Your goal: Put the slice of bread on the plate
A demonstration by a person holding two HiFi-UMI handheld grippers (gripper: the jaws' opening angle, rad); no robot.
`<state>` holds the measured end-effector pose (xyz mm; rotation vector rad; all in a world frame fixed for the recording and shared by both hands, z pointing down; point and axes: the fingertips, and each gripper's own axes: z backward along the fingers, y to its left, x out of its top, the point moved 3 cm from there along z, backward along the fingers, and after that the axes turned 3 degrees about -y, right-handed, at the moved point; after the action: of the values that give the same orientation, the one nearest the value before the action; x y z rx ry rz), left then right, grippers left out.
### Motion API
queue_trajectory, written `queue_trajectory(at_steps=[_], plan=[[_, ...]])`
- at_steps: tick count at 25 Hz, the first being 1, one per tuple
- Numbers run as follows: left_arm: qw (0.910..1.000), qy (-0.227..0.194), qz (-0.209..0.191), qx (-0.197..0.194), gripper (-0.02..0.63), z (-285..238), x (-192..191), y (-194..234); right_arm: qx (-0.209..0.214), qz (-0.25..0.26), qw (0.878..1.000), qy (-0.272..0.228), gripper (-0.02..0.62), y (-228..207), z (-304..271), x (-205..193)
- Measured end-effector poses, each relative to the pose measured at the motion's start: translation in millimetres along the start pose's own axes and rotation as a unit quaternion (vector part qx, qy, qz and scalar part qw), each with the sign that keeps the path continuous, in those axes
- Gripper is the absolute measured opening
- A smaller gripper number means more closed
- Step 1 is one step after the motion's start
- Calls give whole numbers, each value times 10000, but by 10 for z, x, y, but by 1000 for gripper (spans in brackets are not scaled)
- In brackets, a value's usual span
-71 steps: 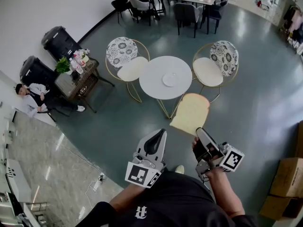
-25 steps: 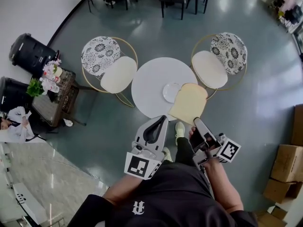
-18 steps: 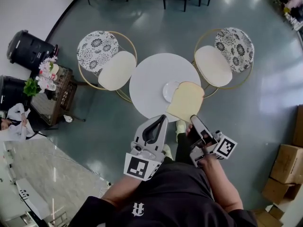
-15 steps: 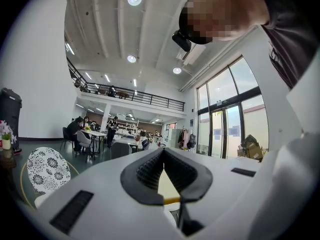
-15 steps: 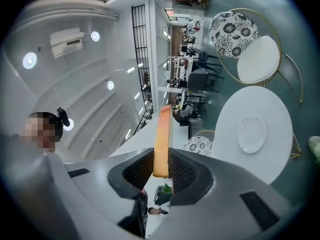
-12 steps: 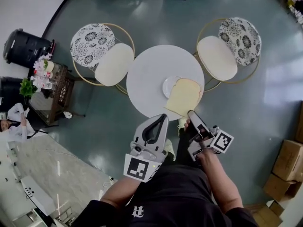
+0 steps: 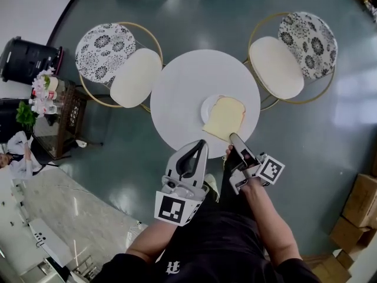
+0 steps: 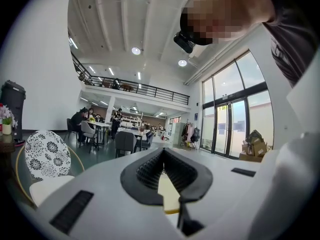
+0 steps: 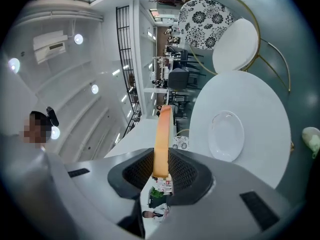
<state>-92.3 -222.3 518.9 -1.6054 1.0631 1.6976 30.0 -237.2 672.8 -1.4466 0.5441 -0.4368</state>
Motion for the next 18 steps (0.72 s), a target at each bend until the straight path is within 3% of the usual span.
queue_trajectory(at_steps=[18], plan=[[9995,187,112,237,6,-203,-478,332,-782,-204,9967,103,91,-1066,-348,-37]])
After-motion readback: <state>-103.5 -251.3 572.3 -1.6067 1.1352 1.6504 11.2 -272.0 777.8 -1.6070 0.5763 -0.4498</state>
